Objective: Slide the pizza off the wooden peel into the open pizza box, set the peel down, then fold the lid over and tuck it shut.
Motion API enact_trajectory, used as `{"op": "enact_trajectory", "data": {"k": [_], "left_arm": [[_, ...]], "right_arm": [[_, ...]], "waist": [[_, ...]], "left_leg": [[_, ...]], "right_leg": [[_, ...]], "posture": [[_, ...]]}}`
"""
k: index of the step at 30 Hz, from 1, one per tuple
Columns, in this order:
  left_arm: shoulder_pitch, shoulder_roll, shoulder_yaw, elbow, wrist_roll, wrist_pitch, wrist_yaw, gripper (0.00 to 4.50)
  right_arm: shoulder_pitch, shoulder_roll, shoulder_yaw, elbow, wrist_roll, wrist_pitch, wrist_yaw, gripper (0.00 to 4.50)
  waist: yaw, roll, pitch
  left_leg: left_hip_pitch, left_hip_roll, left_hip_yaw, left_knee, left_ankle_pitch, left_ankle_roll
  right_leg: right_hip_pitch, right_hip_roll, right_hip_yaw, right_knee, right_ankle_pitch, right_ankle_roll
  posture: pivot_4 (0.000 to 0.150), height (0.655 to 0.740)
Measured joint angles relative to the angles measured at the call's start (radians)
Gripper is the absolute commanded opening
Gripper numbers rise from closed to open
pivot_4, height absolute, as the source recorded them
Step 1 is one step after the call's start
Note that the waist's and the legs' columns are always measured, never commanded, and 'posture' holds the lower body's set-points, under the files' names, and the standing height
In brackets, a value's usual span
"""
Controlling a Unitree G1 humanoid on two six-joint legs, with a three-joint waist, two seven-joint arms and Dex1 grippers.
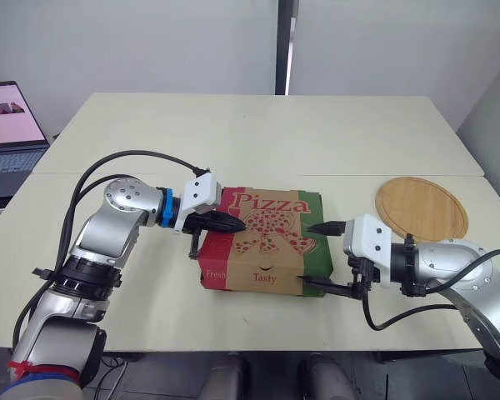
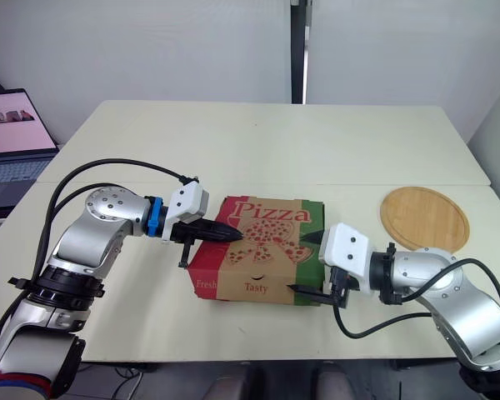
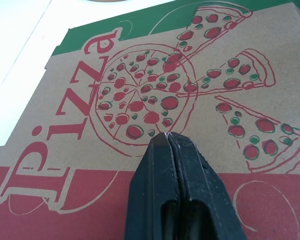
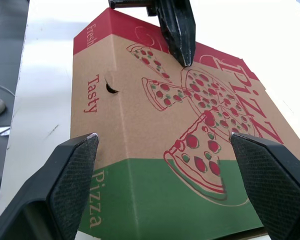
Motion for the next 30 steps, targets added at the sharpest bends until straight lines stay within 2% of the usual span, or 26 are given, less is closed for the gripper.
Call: {"op": "enact_trajectory", "data": {"k": [7, 21, 26, 30], "left_arm": [[0.0, -0.003, 0.0, -0.007, -0.001, 0.0, -0.003, 0.0], [0.001, -0.001, -0.016, -0.123, -0.028, 0.09, -0.019, 0.0], [-0.004, 0.009, 0.084, -0.133, -0.116, 0.183, 0.031, 0.0], [-0.005, 0.065, 0.148, -0.159, -0.162, 0.234, 0.043, 0.0]], "right_arm": [[-0.009, 0.018, 0.092, 0.043, -0.122, -0.088, -0.033, 4.49], [-0.041, 0.052, 0.128, 0.066, -0.174, -0.104, -0.038, 4.49], [-0.041, 0.052, 0.128, 0.065, -0.174, -0.104, -0.038, 4.49], [-0.043, 0.053, 0.128, 0.065, -0.173, -0.1, -0.037, 4.49]], "waist": [[0.0, 0.0, 0.0], [-0.001, 0.0, 0.0], [-0.003, 0.0, 0.0], [-0.003, 0.0, 0.0]], "left_leg": [[0.0, 0.0, 0.0, 0.0, 0.0, 0.0], [0.0, 0.0, 0.0, 0.0, 0.0, 0.0], [0.0, 0.0, 0.0, 0.0, 0.0, 0.0], [0.0, 0.0, 0.0, 0.0, 0.0, 0.0]], "right_leg": [[0.0, 0.0, 0.0, 0.0, 0.0, 0.0], [0.0, 0.0, 0.0, 0.0, 0.0, 0.0], [-0.001, 0.0, 0.0, 0.0, 0.0, 0.0], [-0.001, 0.0, 0.0, 0.0, 0.0, 0.0]], "posture": [[0.15, 0.7281], [0.15, 0.7281], [0.15, 0.7281], [0.15, 0.7281]]}}
